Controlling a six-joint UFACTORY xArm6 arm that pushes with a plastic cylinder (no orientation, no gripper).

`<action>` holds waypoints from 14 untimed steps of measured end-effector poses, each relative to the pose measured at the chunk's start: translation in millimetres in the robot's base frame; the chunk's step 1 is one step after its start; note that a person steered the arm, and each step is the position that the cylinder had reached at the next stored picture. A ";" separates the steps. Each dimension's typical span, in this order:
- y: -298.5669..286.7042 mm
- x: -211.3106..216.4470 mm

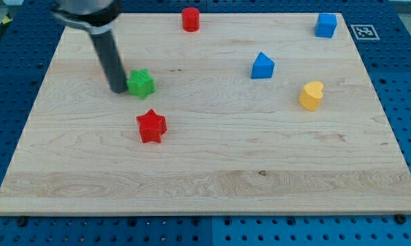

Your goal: Push the green star to the bottom right

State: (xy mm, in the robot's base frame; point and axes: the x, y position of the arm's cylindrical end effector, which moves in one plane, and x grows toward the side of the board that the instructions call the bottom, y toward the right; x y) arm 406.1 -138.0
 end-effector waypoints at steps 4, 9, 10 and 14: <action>123.3 -38.7; 192.1 53.6; 209.3 82.0; 213.4 159.7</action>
State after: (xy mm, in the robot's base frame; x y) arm 565.9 75.4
